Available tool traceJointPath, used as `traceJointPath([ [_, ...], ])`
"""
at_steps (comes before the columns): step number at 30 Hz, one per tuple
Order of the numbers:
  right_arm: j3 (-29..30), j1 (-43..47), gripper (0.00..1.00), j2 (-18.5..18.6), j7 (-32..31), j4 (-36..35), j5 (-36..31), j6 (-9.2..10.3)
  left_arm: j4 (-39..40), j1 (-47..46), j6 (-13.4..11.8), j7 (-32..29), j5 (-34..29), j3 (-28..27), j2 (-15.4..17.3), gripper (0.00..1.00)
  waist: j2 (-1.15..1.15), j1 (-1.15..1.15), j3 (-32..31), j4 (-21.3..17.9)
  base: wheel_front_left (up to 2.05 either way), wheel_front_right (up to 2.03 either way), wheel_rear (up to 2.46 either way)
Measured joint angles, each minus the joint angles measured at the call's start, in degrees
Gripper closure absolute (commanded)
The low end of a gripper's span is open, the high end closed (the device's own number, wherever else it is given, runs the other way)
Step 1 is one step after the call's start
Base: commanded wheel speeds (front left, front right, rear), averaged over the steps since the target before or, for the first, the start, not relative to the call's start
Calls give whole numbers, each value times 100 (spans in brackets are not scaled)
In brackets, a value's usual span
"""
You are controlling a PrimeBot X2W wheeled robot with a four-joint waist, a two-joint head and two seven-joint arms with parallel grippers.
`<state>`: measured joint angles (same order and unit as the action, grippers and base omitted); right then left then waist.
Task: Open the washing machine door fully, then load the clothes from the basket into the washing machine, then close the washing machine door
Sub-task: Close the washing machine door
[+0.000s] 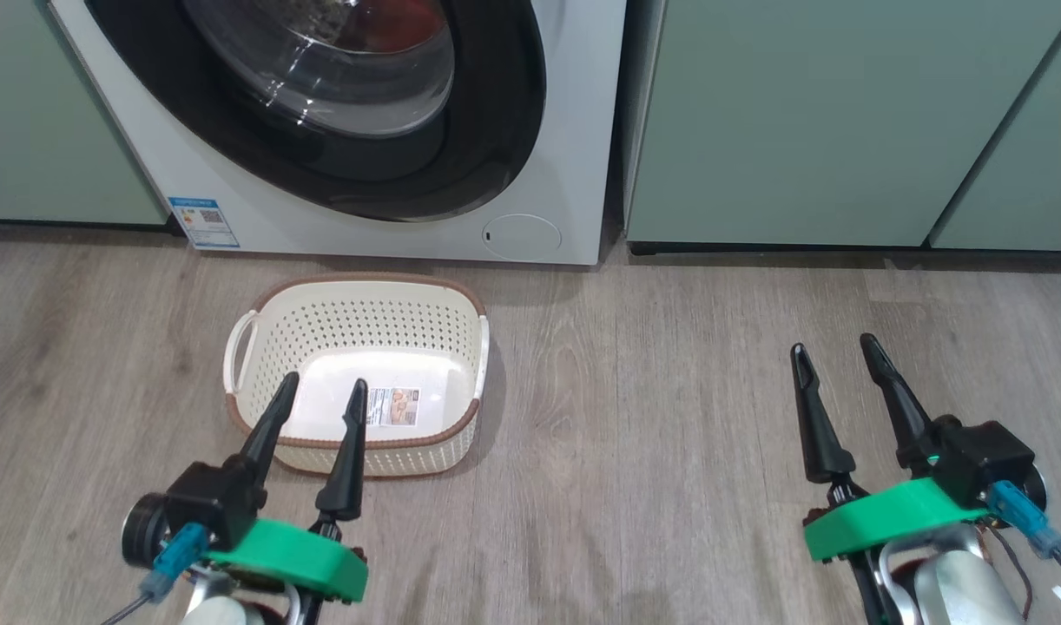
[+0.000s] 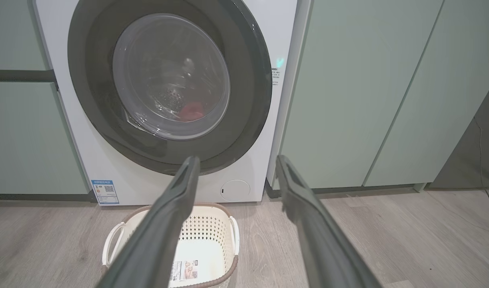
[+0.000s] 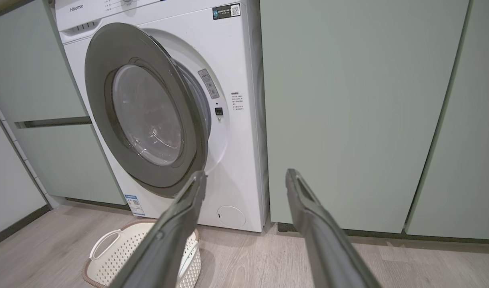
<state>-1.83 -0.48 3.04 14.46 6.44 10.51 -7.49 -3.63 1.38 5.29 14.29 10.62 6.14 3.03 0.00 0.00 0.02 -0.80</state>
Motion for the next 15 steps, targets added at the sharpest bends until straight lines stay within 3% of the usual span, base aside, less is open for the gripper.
traceJointPath([
  [15,1,0,0,0,0,9,0,0,-34,0,-44,0,-1,114,-1,0,0,0,-26,-1,0,0,0],
])
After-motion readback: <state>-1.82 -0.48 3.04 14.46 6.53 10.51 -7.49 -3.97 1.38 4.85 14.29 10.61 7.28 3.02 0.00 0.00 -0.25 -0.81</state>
